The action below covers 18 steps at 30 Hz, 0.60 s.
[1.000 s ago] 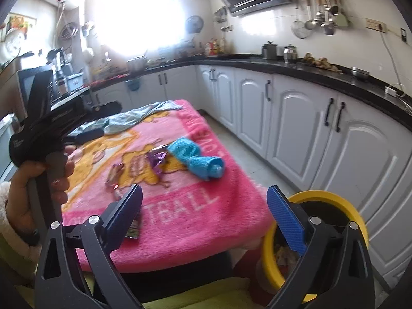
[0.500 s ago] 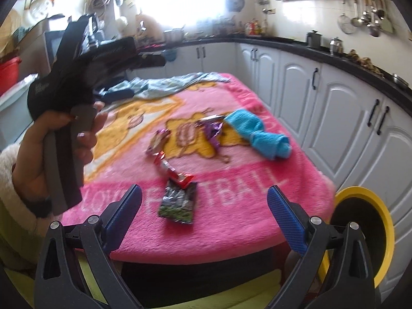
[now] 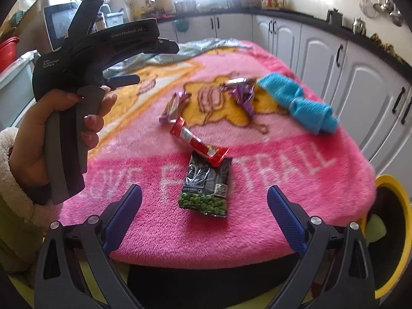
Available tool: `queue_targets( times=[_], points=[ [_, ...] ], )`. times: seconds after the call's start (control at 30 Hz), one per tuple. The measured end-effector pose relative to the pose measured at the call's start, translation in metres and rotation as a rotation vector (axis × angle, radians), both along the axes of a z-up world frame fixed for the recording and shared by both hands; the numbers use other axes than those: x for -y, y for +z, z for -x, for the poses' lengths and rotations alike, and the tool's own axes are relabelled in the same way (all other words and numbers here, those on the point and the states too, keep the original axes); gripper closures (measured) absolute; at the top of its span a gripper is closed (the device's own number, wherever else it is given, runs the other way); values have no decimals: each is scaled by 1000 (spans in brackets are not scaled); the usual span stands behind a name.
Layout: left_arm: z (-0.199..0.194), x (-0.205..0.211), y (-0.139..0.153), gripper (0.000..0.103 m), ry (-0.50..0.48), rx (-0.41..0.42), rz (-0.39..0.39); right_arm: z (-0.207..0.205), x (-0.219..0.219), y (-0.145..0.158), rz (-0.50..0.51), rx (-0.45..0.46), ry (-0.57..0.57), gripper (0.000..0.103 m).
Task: Collect trash
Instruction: 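Grasp the pink snack bar with the left tool while the right tool grasps the green pea packet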
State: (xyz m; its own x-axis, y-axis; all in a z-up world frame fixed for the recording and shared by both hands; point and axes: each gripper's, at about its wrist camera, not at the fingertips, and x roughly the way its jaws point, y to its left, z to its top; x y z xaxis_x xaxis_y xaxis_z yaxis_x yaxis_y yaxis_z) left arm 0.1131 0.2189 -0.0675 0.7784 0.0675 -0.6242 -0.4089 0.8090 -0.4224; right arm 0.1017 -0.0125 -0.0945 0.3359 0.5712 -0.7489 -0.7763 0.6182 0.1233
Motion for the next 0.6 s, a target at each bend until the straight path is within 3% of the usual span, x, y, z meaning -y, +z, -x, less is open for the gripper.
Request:
queue_targets(
  times=[0.1, 0.17, 0.23, 0.4, 0.47, 0.6],
  points=[
    [-6, -4, -18, 14, -5, -41, 22, -7, -9, -11, 1, -47, 1, 8],
    [-9, -5, -28, 29, -7, -65, 34, -12, -13, -18, 17, -58, -4, 8],
    [-13, -4, -34, 36, -13, -80, 45, -15, -16, -26, 28, -75, -5, 10],
    [-21, -2, -54, 62, -37, -120, 99, -22, -16, -37, 59, -57, -6, 37],
    [-21, -1, -57, 72, -34, -131, 68, -26, -10, -36, 50, -58, -24, 50],
    [-20, -5, -60, 84, -36, -130, 65, -33, 0, -36, 14, -80, -26, 55]
  ],
)
